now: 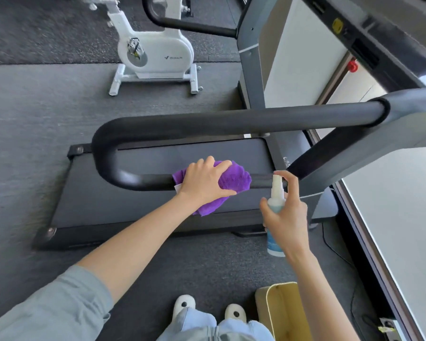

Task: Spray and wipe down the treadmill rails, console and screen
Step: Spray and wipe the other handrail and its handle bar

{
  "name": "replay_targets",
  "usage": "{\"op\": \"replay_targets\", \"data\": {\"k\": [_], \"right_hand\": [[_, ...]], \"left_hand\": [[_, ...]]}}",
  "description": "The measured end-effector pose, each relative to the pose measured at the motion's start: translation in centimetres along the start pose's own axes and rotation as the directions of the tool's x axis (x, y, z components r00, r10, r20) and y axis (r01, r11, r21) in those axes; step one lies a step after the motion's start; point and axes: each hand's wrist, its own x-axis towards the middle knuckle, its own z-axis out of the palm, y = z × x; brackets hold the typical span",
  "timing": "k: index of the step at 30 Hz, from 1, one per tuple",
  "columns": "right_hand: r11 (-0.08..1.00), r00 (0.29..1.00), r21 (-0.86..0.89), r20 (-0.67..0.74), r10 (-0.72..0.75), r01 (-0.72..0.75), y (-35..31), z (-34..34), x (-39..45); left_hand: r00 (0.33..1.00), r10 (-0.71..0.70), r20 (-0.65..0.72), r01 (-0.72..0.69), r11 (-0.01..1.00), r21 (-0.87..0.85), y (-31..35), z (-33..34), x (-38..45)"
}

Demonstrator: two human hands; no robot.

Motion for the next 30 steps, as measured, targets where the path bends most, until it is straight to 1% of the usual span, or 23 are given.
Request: {"op": "replay_targets", "data": {"k": [3, 4, 7, 9, 12, 14, 20, 24, 30], "right_hand": [[0.999, 0.998, 0.025, 0.047, -0.034, 0.033, -1.6, 1.7, -0.2], [0.998, 0.997, 0.035, 0.061, -0.050, 0.048, -2.1, 2.2, -0.2], [0.996, 0.994, 0.060, 0.085, -0.075, 0.070, -3.3, 3.4, -0.4], [0.995, 0.993, 0.062, 0.087, -0.082, 0.077, -3.6, 3.7, -0.5], [0.995, 0.994, 0.059, 0.072, -0.080, 0.076, -3.5, 3.7, -0.7], [0.996, 0.996, 0.056, 0.059, -0.067, 0.064, -3.2, 3.4, -0.9], [0.998, 0.998, 0.017, 0.011, -0.068, 0.068, -2.2, 1.3, -1.1], [0.998, 0.997, -0.005, -0.049, -0.067, 0.067, -1.2, -0.8, -0.6], [1.000, 0.996, -0.027, -0.090, 0.003, -0.006, 0.8, -3.3, 0.0]], "left_hand": [[0.997, 0.016, -0.079, -0.013, 0.999, 0.039, -4.4, -1.0, -3.7], [0.995, 0.002, -0.102, 0.003, 0.999, 0.050, -6.1, -1.4, -4.9], [0.992, -0.049, -0.117, 0.066, 0.988, 0.140, -10.0, -2.3, -7.2], [0.990, -0.071, -0.120, 0.091, 0.981, 0.169, -10.3, -2.4, -7.4], [0.976, -0.174, -0.130, 0.186, 0.979, 0.087, -8.1, -2.1, -6.1], [0.975, -0.201, -0.095, 0.204, 0.978, 0.032, -5.7, -1.6, -4.6], [0.998, -0.065, -0.018, 0.066, 0.998, 0.015, 3.7, 0.4, 0.9], [0.999, -0.037, 0.029, 0.038, 0.999, -0.010, 6.5, 1.0, 3.3], [0.998, 0.026, 0.061, -0.025, 0.999, -0.024, 11.4, 1.6, 6.2]]}}
